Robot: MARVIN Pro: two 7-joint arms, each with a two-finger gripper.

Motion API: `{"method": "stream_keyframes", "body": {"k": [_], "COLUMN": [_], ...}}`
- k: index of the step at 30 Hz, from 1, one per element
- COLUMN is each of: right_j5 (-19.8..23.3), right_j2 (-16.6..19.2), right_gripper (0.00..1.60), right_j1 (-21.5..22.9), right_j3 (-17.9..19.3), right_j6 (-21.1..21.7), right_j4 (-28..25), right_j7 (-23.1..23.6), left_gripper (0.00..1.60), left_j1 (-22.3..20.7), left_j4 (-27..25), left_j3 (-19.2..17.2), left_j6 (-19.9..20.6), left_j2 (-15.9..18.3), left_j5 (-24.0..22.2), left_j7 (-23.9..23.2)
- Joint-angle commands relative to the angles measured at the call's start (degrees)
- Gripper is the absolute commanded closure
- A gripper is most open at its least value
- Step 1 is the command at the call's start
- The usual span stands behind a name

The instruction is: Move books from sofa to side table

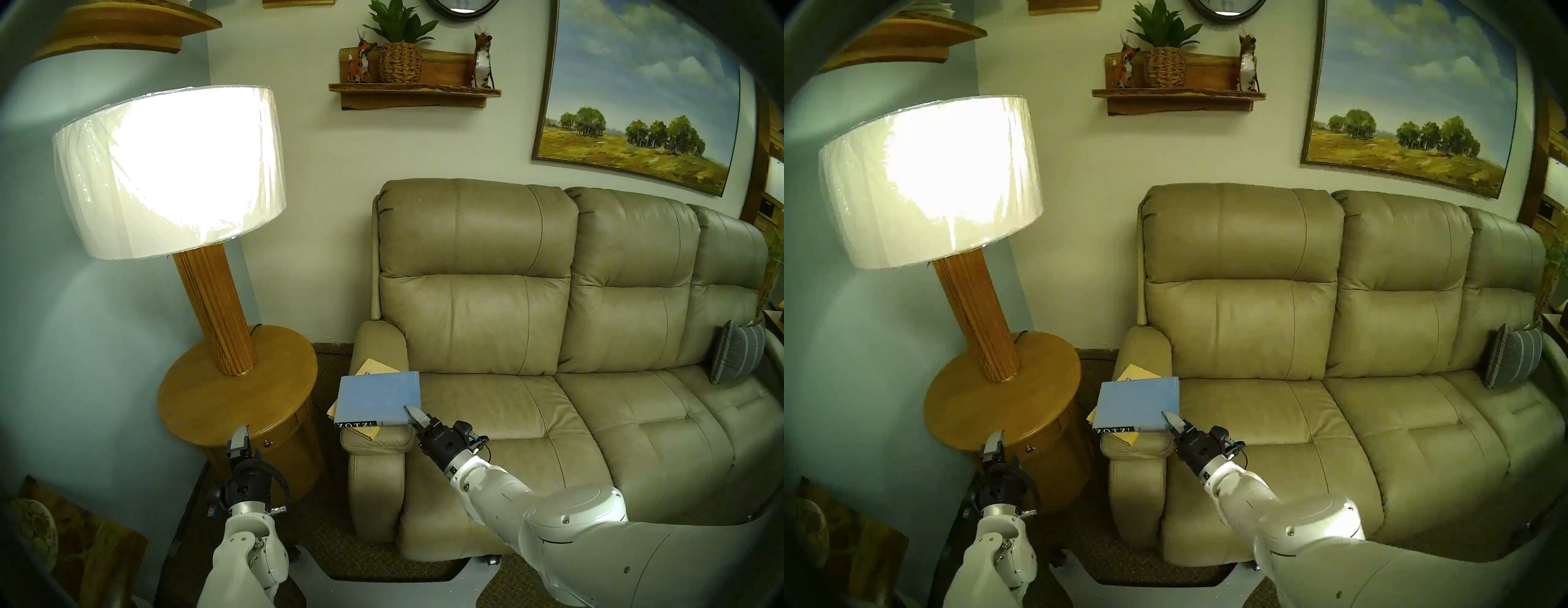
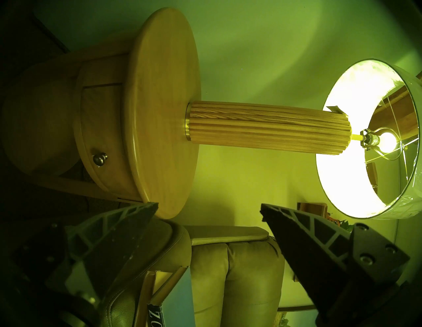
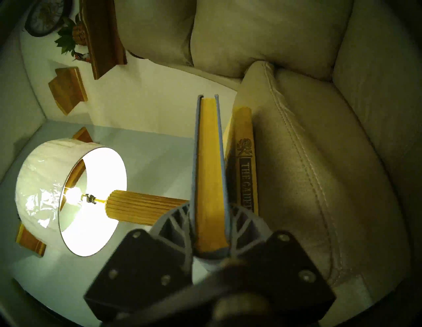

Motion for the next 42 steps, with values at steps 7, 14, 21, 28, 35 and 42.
{"method": "stream_keyframes", "body": {"k": [7, 14, 21, 28, 35, 42], "right_j5": [2.31, 1.79, 0.39, -1.57, -2.83, -3.81], "right_j2": [-5.04, -7.74, -10.52, -12.02, -12.34, -12.6], "right_gripper": [1.6, 1.6, 1.6, 1.6, 1.6, 1.6], "right_j1": [3.25, 3.8, 3.25, 2.1, 0.96, -0.2], "right_j3": [-0.09, -0.22, -1.5, -2.99, -3.32, -3.52], "right_j6": [1.79, 2.14, 2.14, 1.31, 1.01, 2.49], "right_j4": [0.97, 1.14, 1.22, 1.27, 1.31, 1.31], "right_j7": [4.1, 3.14, 2.6, 0.17, -0.86, 1.35], "left_gripper": [0.0, 0.0, 0.0, 0.0, 0.0, 0.0], "left_j1": [-0.14, -0.17, -0.19, -0.17, -0.15, -0.16], "left_j4": [-0.76, -0.75, -0.75, -0.81, -0.86, -0.87], "left_j3": [-0.06, -0.19, -0.31, -0.44, -0.57, -0.69], "left_j6": [0.1, 0.22, 0.34, 0.45, 0.55, 0.65], "left_j2": [-0.24, -0.36, -0.48, -0.63, -0.77, -0.9], "left_j5": [0.15, 0.29, 0.42, 0.56, 0.7, 0.84], "left_j7": [-0.34, -0.33, -0.32, -0.32, -0.31, -0.3]}}
